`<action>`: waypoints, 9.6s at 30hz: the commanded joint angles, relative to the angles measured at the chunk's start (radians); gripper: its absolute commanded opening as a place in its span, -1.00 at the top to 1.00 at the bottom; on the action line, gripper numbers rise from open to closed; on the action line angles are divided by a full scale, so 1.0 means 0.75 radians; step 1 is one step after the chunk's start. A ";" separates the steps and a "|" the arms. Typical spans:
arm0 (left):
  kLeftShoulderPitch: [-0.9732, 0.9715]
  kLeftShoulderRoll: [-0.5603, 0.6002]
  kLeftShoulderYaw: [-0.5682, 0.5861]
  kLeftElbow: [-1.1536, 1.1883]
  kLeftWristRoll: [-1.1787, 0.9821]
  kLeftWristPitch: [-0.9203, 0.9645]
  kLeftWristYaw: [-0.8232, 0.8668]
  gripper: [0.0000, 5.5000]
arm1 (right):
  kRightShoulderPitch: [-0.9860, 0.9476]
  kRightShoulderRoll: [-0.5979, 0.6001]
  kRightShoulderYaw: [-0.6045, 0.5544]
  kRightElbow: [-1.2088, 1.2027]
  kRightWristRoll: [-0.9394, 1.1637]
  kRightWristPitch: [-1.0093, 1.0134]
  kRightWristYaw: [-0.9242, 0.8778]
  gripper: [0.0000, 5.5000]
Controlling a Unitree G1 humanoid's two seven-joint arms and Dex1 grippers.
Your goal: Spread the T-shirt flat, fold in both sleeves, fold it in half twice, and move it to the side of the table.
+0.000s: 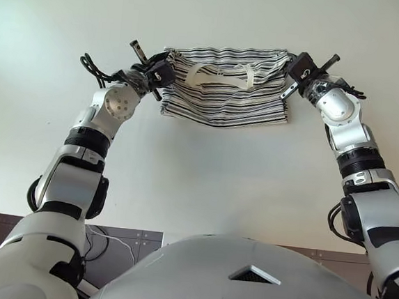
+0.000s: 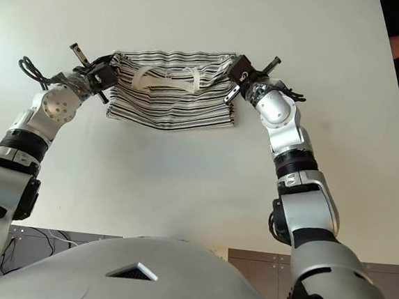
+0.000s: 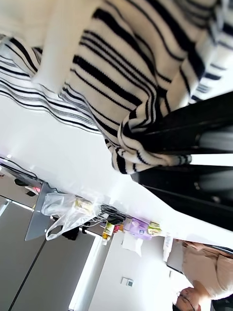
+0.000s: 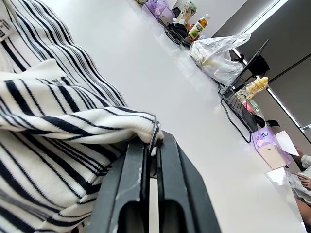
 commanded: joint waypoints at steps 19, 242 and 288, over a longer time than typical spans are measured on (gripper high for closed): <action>-0.298 -0.194 0.191 0.374 -0.271 0.217 -0.167 -0.31 | -0.437 0.170 -0.027 0.563 -0.061 0.031 -0.076 -0.11; 0.684 0.497 -0.168 -0.876 0.048 -0.478 -0.513 0.95 | 0.662 -0.527 0.292 -0.877 -0.316 -0.426 0.381 0.96; 0.216 0.056 0.011 -0.343 -0.143 -0.040 -0.252 0.66 | 0.198 -0.018 0.029 -0.373 0.251 0.200 0.296 0.73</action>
